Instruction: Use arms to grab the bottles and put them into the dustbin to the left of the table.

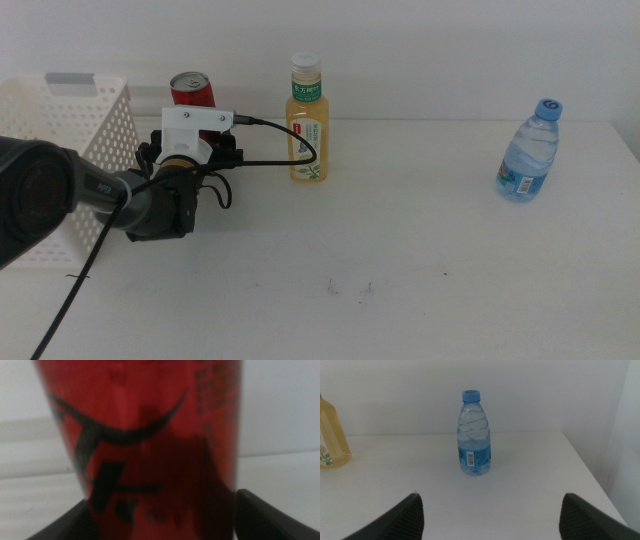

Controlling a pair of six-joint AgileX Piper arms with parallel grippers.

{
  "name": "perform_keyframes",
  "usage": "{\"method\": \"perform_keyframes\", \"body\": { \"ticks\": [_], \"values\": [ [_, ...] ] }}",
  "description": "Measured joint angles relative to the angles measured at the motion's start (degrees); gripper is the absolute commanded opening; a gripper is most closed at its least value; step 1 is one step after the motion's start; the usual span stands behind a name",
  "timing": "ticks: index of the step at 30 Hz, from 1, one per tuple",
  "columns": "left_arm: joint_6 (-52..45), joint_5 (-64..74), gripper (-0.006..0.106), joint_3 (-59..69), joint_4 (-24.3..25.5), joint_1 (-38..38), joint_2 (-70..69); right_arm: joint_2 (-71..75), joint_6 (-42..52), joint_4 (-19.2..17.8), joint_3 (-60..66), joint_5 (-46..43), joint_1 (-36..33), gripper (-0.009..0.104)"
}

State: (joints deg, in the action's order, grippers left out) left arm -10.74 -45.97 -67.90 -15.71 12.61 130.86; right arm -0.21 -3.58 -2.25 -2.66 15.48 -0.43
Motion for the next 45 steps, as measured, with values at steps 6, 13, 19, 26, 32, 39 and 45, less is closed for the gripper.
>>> {"method": "perform_keyframes", "body": {
  "ticks": [6,13,19,26,32,39,45],
  "values": [
    [-2.2,1.1,0.083,-4.3,-0.1,-0.5,2.1,0.0,0.0,0.0,0.0,0.0,0.0,0.093],
    [-2.7,2.0,0.025,-4.4,-0.6,-0.6,2.0,0.0,0.0,0.0,0.0,0.0,0.0,0.093],
    [-5.3,7.6,-0.002,3.3,-2.8,-0.2,-6.8,0.0,0.0,0.0,0.0,0.0,0.0,0.093],
    [-6.2,31.5,-0.002,10.6,-5.4,0.2,-27.7,0.0,0.0,0.0,0.0,0.0,0.0,0.093],
    [-7.8,70.4,-0.002,3.0,-5.2,-4.4,-38.9,0.0,0.0,0.0,0.0,0.0,0.0,0.093],
    [-13.9,103.8,-0.002,-16.6,-1.8,-17.4,-37.6,0.0,0.0,0.0,0.0,0.0,0.0,0.093],
    [-13.6,110.9,-0.002,-28.9,6.9,-26.2,-34.6,0.0,0.0,0.0,0.0,0.0,0.0,0.093]
  ]
}}
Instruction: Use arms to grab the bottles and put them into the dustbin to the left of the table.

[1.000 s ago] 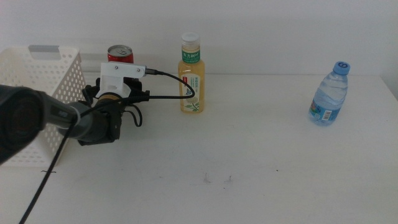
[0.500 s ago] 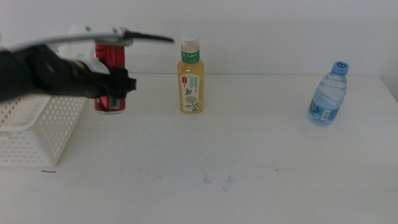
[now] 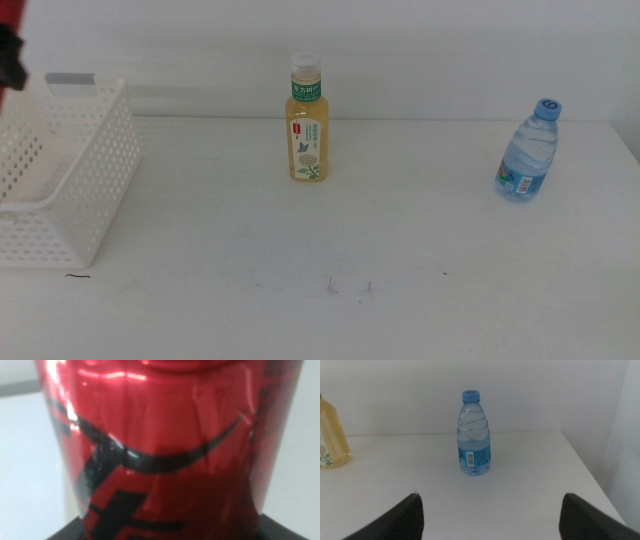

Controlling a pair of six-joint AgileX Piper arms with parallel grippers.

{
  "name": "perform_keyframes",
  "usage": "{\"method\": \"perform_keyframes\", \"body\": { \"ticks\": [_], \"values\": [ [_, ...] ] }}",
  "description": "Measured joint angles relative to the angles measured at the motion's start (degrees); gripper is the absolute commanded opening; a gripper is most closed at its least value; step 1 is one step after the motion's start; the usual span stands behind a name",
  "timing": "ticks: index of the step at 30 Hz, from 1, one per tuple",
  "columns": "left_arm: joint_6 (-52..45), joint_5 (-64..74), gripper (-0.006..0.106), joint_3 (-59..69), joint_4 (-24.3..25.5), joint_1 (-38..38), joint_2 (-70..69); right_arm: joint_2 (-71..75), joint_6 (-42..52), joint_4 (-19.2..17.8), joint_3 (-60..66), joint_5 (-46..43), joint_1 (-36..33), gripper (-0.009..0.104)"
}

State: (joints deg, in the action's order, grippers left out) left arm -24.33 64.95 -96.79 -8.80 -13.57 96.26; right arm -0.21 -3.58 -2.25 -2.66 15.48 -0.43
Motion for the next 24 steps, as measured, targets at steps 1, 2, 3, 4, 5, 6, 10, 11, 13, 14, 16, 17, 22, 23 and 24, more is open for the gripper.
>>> {"method": "perform_keyframes", "body": {
  "ticks": [1,2,3,4,5,6,10,11,13,14,16,17,22,23,24],
  "values": [
    [0.1,0.1,-0.002,-0.9,0.6,-1.1,1.3,0.0,0.0,0.0,0.0,0.0,0.0,0.093],
    [0.2,0.2,-0.002,-1.4,1.0,-2.0,2.8,0.0,0.0,0.0,0.0,0.0,0.0,0.093],
    [0.2,0.2,-0.002,-1.6,1.1,-2.7,4.1,0.0,0.0,0.0,0.0,0.0,0.0,0.093],
    [0.2,0.2,-0.001,-1.8,1.2,-3.1,5.9,0.0,0.0,0.0,0.0,0.0,0.0,0.093],
    [0.2,0.3,0.0,-1.8,1.4,-3.4,7.8,0.0,0.0,0.0,0.0,0.0,0.0,0.093],
    [0.2,0.3,0.0,-1.8,1.6,-3.5,9.3,0.0,0.0,0.0,0.0,0.0,0.0,0.093],
    [0.2,-2.6,0.01,-1.8,2.0,-3.5,15.6,0.0,0.0,0.0,0.0,0.0,0.0,0.093],
    [0.2,-3.5,0.015,-1.8,2.0,-3.5,16.8,0.0,0.0,0.0,0.0,0.0,0.0,0.093],
    [0.2,-5.0,0.028,-1.8,2.0,-3.5,18.6,0.0,0.0,0.0,0.0,0.0,0.0,0.093],
    [0.2,-5.5,0.036,-1.8,2.0,-3.5,19.4,0.0,0.0,0.0,0.0,0.0,0.0,0.093],
    [0.2,-6.4,0.054,-1.8,2.1,-3.5,20.9,0.0,0.0,0.0,0.0,0.0,0.0,0.093],
    [0.2,-6.7,0.064,-1.8,2.1,-3.5,21.7,0.0,0.0,0.0,0.0,0.0,0.0,0.093],
    [0.2,-8.2,0.094,-1.8,3.0,-3.5,23.2,0.0,0.0,0.0,0.0,0.0,0.0,0.093],
    [0.2,-8.2,0.094,-1.9,3.1,-3.5,23.0,0.0,0.0,0.0,0.0,0.0,0.0,0.093],
    [0.2,-7.8,0.094,-1.9,3.2,-3.4,22.6,0.0,0.0,0.0,0.0,0.0,0.0,0.093]
  ]
}}
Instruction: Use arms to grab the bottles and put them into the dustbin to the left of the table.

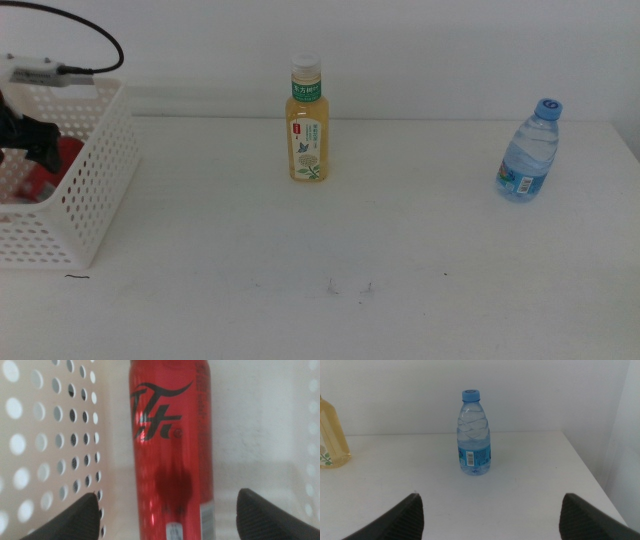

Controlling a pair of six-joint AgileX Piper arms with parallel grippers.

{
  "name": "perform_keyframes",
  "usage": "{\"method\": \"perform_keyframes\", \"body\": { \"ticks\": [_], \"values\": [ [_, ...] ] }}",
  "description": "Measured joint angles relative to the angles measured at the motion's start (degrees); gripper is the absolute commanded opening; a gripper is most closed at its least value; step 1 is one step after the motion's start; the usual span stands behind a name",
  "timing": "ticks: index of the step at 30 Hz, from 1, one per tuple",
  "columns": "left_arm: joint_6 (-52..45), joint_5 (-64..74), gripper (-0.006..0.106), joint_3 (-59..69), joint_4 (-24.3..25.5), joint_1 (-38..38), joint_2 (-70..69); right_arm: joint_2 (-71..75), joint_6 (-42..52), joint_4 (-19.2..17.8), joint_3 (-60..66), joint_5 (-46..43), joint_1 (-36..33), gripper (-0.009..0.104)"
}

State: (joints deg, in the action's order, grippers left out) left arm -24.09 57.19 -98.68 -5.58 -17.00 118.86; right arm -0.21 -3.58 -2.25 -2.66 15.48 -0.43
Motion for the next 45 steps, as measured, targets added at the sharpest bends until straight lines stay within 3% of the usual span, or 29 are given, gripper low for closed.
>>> {"method": "perform_keyframes", "body": {
  "ticks": [8,13,21,28,32,35,45],
  "values": [
    [2.3,2.2,0.092,2.6,-1.2,5.3,-15.4,0.0,0.0,0.0,0.0,0.0,0.0,0.093],
    [3.8,-11.0,0.092,16.8,-3.8,15.7,-30.4,0.0,0.0,0.0,0.0,0.0,0.0,0.093],
    [4.4,-55.6,0.092,54.6,-4.5,34.6,-49.8,0.0,0.0,0.0,0.0,0.0,0.0,0.093],
    [10.1,-106.7,0.092,84.8,-6.7,46.2,-44.5,0.0,0.0,0.0,0.0,0.0,0.0,0.093],
    [17.4,-121.4,0.092,85.5,-6.3,47.0,-32.2,0.0,0.0,0.0,0.0,0.0,0.0,0.093],
    [20.3,-124.7,0.092,81.3,-4.5,47.2,-23.7,0.0,0.0,0.0,0.0,0.0,0.0,0.093],
    [23.0,-115.4,0.092,60.1,-1.3,47.2,-8.5,0.0,0.0,0.0,0.0,0.0,0.0,0.093]
  ]
}}
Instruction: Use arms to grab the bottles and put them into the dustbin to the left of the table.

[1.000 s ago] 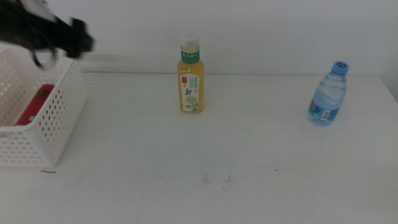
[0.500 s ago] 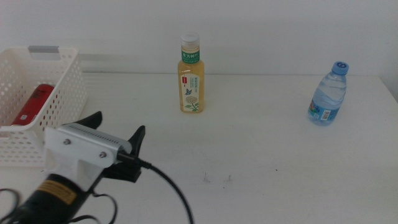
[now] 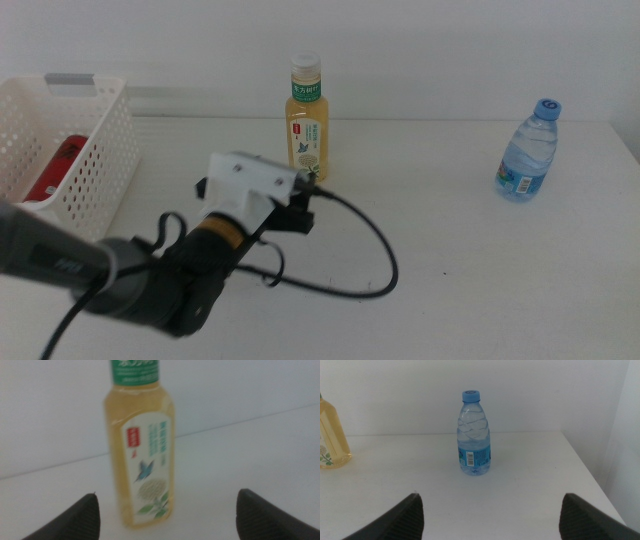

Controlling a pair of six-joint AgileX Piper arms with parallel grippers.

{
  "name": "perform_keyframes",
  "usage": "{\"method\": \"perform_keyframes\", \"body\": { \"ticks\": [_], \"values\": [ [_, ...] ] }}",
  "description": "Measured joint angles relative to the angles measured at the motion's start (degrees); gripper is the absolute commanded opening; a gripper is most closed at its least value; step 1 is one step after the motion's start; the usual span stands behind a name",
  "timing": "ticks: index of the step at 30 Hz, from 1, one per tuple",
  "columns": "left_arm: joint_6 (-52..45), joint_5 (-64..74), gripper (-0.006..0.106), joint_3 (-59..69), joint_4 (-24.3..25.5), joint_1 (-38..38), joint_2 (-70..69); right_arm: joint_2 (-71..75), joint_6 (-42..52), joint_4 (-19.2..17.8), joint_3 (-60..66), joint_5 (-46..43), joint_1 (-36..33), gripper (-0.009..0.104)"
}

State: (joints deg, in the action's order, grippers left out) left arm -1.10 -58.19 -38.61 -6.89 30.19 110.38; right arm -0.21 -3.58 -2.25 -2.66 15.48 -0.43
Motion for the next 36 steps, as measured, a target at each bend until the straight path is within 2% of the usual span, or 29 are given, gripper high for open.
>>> {"method": "perform_keyframes", "body": {
  "ticks": [5,12,36],
  "values": [
    [2.8,4.9,0.092,-8.0,2.0,0.0,3.8,0.0,0.0,0.0,0.0,0.0,0.0,0.093],
    [3.4,9.5,0.092,-14.7,0.7,0.0,7.8,0.0,0.0,0.0,0.0,0.0,0.0,0.093],
    [3.2,10.4,0.092,-21.1,-0.9,-2.7,11.2,0.0,0.0,0.0,0.0,0.0,0.0,0.093]
  ]
}}
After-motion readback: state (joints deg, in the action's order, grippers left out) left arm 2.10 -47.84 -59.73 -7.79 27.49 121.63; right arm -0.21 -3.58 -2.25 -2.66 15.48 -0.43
